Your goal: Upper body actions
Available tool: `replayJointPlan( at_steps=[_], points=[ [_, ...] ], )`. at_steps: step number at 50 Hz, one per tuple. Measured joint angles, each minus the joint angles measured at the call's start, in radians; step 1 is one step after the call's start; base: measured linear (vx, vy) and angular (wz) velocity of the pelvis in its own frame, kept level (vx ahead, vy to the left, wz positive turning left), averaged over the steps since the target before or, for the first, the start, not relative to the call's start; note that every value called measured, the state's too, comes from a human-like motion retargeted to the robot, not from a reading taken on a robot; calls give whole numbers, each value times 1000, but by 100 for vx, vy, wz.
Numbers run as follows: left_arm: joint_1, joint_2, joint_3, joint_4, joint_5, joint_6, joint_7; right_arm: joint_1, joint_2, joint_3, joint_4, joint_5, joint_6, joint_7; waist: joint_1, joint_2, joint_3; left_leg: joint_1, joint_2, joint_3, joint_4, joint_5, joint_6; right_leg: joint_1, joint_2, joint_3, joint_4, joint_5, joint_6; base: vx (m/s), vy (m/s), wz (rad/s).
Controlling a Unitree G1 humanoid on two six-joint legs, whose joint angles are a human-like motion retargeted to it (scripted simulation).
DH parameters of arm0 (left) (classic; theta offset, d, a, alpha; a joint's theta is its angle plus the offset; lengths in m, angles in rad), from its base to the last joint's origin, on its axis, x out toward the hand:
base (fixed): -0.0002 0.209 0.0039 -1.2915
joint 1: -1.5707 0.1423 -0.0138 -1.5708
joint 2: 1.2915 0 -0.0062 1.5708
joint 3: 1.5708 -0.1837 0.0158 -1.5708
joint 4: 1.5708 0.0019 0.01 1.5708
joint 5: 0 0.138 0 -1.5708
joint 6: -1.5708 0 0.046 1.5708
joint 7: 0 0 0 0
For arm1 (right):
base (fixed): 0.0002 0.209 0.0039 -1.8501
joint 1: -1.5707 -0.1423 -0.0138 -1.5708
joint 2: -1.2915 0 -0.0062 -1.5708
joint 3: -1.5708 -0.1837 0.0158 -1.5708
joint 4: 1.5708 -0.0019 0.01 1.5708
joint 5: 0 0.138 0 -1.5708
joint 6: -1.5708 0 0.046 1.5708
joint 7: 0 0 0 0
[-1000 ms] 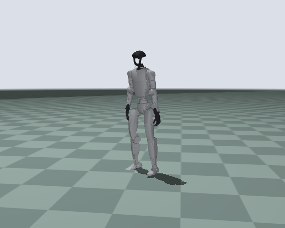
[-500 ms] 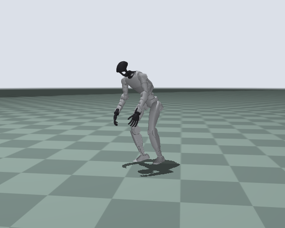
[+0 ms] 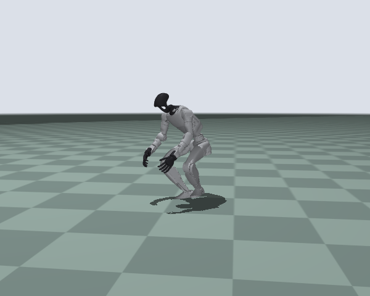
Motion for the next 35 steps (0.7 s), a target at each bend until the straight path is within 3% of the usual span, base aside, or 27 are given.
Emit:
replayJointPlan(
  at_steps=[5,10,15,21,25,27,30,32,35],
  points=[
    [-66,29,22,-41,-31,2,-18,-64,-34,-63,22,-34,6,19,8,45,-24,12,-44,-44,-215,94,-67,86,10,-52,-211,40,0,-3,-24,23],
    [8,58,38,-120,30,54,-107,20,-44,-115,22,-111,-5,15,-13,86,-73,172,-105,-86,-515,212,-196,285,26,-83,-506,124,1,1,-34,52],
    [210,14,36,-59,123,74,-159,254,17,-179,110,-336,14,-58,-67,143,-95,498,-189,-50,-882,350,-255,625,-19,-25,-887,274,140,6,-12,75],
    [473,-145,67,230,244,61,-64,506,147,-246,423,-506,123,-267,-178,136,-125,938,-389,29,-1486,616,-283,1045,-136,-11,-1409,503,285,12,-7,107],
    [644,-210,66,493,258,49,-75,667,200,-350,635,-566,201,-429,-214,102,-153,1211,-506,34,-1804,736,-309,1281,-211,-34,-1633,596,359,30,-9,76],
    [718,-214,95,651,277,58,-114,742,217,-388,733,-550,238,-486,-227,80,-203,1299,-549,43,-1919,773,-305,1341,-229,-41,-1708,629,368,33,-4,31],
    [830,-211,208,876,368,88,-126,865,208,-406,857,-512,273,-466,-275,59,-341,1364,-616,52,-2040,810,-284,1396,-231,-110,-1803,655,368,40,-2,20],
    [911,-227,280,876,410,175,-100,918,194,-445,896,-504,308,-414,-291,64,-400,1365,-622,45,-2043,795,-293,1381,-237,-115,-1779,628,363,32,3,23],
    [986,-251,339,876,386,193,-102,984,201,-532,895,-504,364,-347,-261,63,-399,1364,-619,54,-2003,774,-285,1371,-247,-55,-1735,604,350,13,4,-13]
  ],
)
